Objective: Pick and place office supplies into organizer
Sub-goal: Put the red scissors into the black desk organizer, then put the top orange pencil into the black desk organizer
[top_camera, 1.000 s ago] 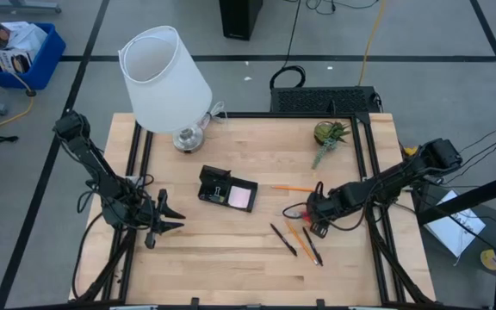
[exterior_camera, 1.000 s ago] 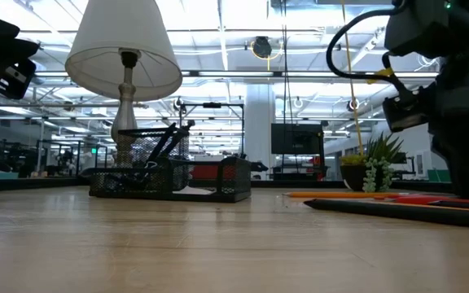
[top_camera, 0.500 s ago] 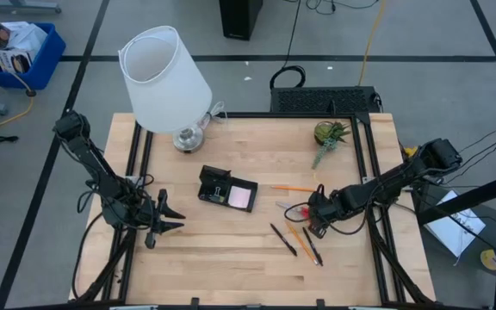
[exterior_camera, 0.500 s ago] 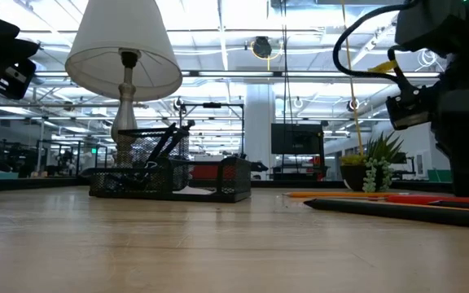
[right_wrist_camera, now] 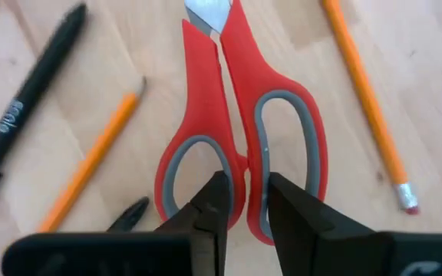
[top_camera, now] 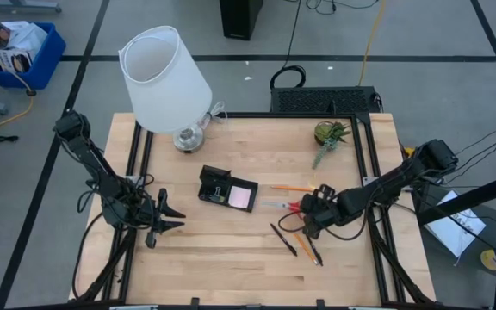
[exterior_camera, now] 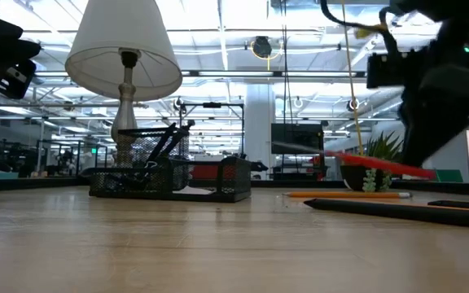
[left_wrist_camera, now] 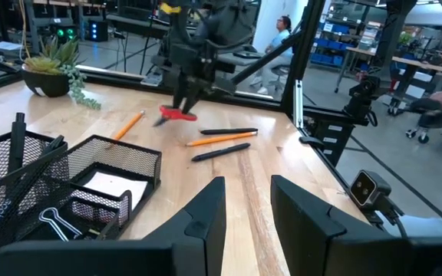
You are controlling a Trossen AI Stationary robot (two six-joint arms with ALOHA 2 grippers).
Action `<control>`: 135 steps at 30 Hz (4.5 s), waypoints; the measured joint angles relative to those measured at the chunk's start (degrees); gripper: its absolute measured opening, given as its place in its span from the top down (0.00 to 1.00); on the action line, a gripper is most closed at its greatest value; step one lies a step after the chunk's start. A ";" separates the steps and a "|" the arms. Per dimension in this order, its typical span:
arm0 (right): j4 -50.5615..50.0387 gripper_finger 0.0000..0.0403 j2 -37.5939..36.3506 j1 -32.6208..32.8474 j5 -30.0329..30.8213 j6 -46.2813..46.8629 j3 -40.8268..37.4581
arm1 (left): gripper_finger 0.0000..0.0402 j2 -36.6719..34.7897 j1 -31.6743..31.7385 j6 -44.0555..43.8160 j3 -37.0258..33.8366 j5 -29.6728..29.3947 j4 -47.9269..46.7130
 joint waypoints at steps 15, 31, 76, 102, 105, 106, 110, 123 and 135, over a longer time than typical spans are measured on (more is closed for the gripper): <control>-2.37 0.84 2.52 -7.22 10.25 -28.25 15.09 | 0.73 0.00 0.00 0.11 0.00 -0.15 -0.07; -15.91 0.83 20.47 -16.56 25.72 -59.68 42.74 | 0.73 0.02 0.00 -1.47 0.00 -0.07 -2.76; 45.89 0.81 36.70 -18.71 40.05 -156.43 43.70 | 0.73 0.00 -0.02 -6.40 0.00 0.66 -4.52; 54.68 0.61 36.91 -16.76 34.68 -153.98 43.77 | 0.73 0.00 -0.02 -7.80 0.00 0.98 -6.03; 54.82 0.59 36.91 -15.48 29.03 -149.11 43.77 | 0.73 0.00 -0.02 -7.80 0.00 0.98 -6.03; 54.74 0.58 36.91 -14.83 27.54 -148.55 43.77 | 0.73 0.00 -0.02 -7.80 0.00 0.98 -6.04; 54.90 0.55 36.91 -13.17 26.09 -144.81 43.77 | 0.73 0.00 -0.02 -7.84 0.00 0.98 -6.04; 64.46 0.56 36.27 -15.92 50.93 -128.84 43.77 | 0.73 0.00 -0.02 -8.13 0.00 1.02 -6.13; 62.45 0.61 26.63 -16.14 57.85 -102.18 29.17 | 0.73 0.02 -0.02 -10.11 -0.02 1.02 -7.59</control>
